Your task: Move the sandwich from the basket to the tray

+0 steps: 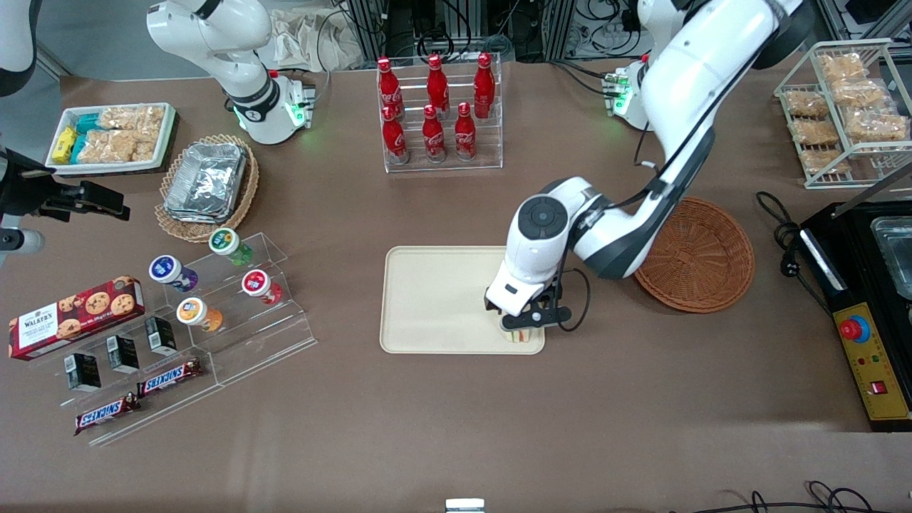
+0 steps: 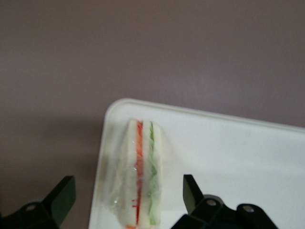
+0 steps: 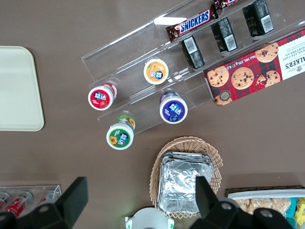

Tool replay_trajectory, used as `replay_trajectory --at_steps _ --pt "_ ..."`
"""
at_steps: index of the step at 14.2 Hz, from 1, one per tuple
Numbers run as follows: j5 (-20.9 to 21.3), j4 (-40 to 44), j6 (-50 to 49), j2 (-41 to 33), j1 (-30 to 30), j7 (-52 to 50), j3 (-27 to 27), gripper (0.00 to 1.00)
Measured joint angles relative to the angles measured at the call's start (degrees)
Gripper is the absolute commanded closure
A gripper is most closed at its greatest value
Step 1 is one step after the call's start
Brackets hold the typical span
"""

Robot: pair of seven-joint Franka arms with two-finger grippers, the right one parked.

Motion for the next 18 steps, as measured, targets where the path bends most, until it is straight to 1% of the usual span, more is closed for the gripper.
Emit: replay_trajectory --at_steps 1,3,4,5,6,8,9,10,12,14,16,18 --pt "-0.5 0.7 -3.5 -2.7 0.5 -0.5 0.0 0.00" --pt "-3.4 1.8 -9.7 -8.3 2.5 0.2 0.0 0.00" --pt "-5.6 1.9 -12.1 -11.0 3.9 3.2 0.1 0.00" --pt "-8.8 1.9 -14.7 -13.9 4.8 7.9 1.3 0.00" --pt "-12.4 1.9 -17.3 -16.7 4.6 13.6 4.3 0.00" --pt "-20.2 1.6 -20.5 -22.3 3.1 27.4 13.2 0.00" --pt "-23.6 0.7 -21.2 -24.8 2.8 34.7 17.5 0.00" --pt "-25.9 -0.8 -21.5 -27.0 2.8 41.6 21.2 0.00" --pt "-27.6 -4.1 -21.5 -30.1 3.0 52.5 27.6 0.00" --pt "-27.8 -5.9 -21.6 -31.1 3.9 61.3 31.7 0.00" --pt "-27.8 -6.6 -21.8 -31.0 6.1 66.0 33.2 0.00" --pt "-27.7 -6.7 -21.8 -30.9 8.1 67.8 33.5 0.00"
